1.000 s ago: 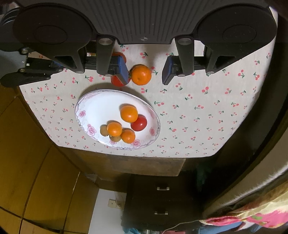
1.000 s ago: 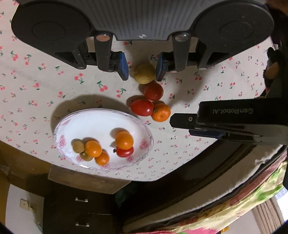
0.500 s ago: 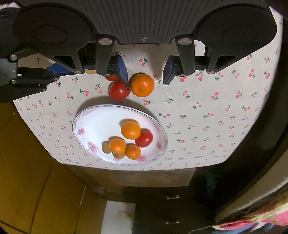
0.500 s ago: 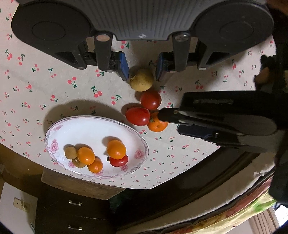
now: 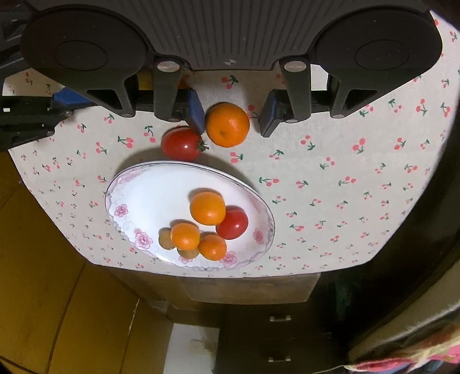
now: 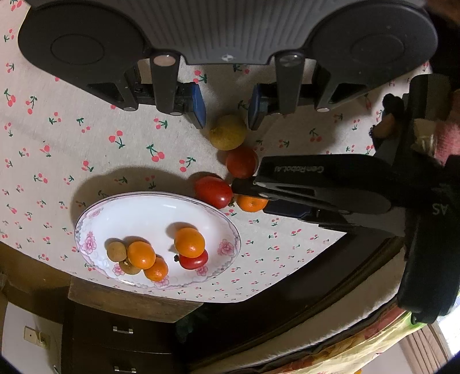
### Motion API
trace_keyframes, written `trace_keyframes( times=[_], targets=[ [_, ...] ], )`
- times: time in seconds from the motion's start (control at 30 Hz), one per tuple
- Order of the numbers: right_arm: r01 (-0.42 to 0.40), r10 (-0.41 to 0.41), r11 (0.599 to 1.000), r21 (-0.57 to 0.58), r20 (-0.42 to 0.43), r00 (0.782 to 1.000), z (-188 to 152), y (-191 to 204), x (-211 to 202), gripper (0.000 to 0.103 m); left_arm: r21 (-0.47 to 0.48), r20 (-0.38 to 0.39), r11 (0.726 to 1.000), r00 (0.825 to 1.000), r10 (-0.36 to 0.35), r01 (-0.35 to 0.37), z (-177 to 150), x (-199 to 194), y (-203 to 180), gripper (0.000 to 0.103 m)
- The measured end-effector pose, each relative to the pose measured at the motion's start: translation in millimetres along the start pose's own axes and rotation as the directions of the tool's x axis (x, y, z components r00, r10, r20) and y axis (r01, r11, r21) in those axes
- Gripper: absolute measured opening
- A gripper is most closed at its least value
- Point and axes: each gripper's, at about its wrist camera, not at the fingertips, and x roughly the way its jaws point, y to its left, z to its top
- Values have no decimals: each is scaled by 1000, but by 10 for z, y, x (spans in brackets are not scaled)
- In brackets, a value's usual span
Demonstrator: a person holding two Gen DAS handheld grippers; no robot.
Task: Organize fruits
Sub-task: 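Grasp a brown fruit with the right tool while the left tool grasps a tangerine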
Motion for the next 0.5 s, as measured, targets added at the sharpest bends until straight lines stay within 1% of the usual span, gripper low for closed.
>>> trace_keyframes(
  times=[0.07, 0.13, 0.17, 0.33, 0.5],
  targets=[
    [0, 0, 1000, -1, -1, 1000, -4, 0, -9, 34, -13, 1, 1000, 1000, 0, 0, 6, 2, 17, 49],
    [2, -2, 1000, -1, -1, 1000, 1, 0, -10, 33, -16, 0, 1000, 1000, -4, 4, 7, -8, 12, 42],
    [4, -4, 1000, -4, -3, 1000, 3, 6, -14, 33, -12, 0, 1000, 1000, -4, 4, 9, -14, -2, 40],
    [17, -17, 1000, -20, -12, 1000, -7, 35, -19, 32, 18, -9, 1000, 1000, 11, -11, -41, -78, -74, 40],
    [26, -26, 999, -24, -16, 1000, -46, 55, -106, 31, 15, -24, 1000, 999, 23, -22, -146, -250, -45, 40]
  ],
)
